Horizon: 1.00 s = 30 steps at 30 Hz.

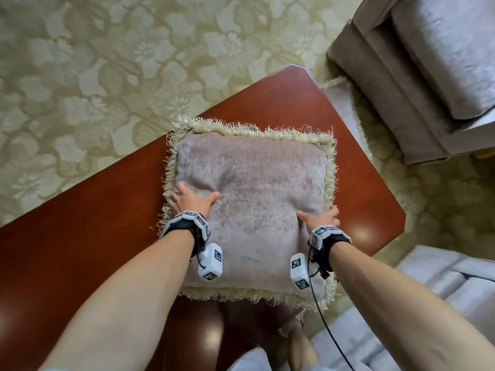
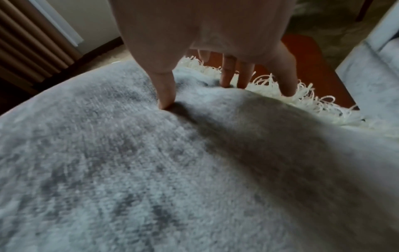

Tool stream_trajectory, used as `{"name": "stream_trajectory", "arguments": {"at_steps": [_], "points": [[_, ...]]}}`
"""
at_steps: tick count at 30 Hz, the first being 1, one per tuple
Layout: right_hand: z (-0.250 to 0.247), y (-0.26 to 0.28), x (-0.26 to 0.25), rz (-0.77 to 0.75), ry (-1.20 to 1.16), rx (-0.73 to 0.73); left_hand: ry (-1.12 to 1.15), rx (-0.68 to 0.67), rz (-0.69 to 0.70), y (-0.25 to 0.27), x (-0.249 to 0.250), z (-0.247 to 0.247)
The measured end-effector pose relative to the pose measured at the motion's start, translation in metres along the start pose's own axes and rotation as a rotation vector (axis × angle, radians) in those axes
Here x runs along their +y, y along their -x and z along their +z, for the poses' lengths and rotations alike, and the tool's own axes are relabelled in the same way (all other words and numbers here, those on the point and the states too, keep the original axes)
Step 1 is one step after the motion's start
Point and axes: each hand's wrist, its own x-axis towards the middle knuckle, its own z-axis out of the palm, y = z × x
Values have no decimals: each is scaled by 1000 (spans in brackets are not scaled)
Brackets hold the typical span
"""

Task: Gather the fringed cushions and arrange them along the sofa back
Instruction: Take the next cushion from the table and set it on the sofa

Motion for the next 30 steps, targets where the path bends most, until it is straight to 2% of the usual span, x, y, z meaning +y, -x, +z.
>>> {"name": "stream_trajectory", "arguments": {"at_steps": [4,11,15,19,25,28,30], "points": [[0,-4,3,106,-4,12,-42,-47,-66,-9,1,-1],[-10,-21,17,56,-89,-81,44,-162,-139,-22,-14,3],[-18,-22,15,31,-211,-220,135,-254,-195,-23,-19,3],[-27,-18,18,11,-250,-341,212,-257,-181,-15,-16,-5],[-39,-3,21,-56,-330,-370,213,-288,-236,5,-11,-17],[-47,1,29,-58,-344,-323,209,-374,-203,21,-8,-12],[-55,7,34,-73,-357,-286,217,-386,-194,30,-4,-7]]}}
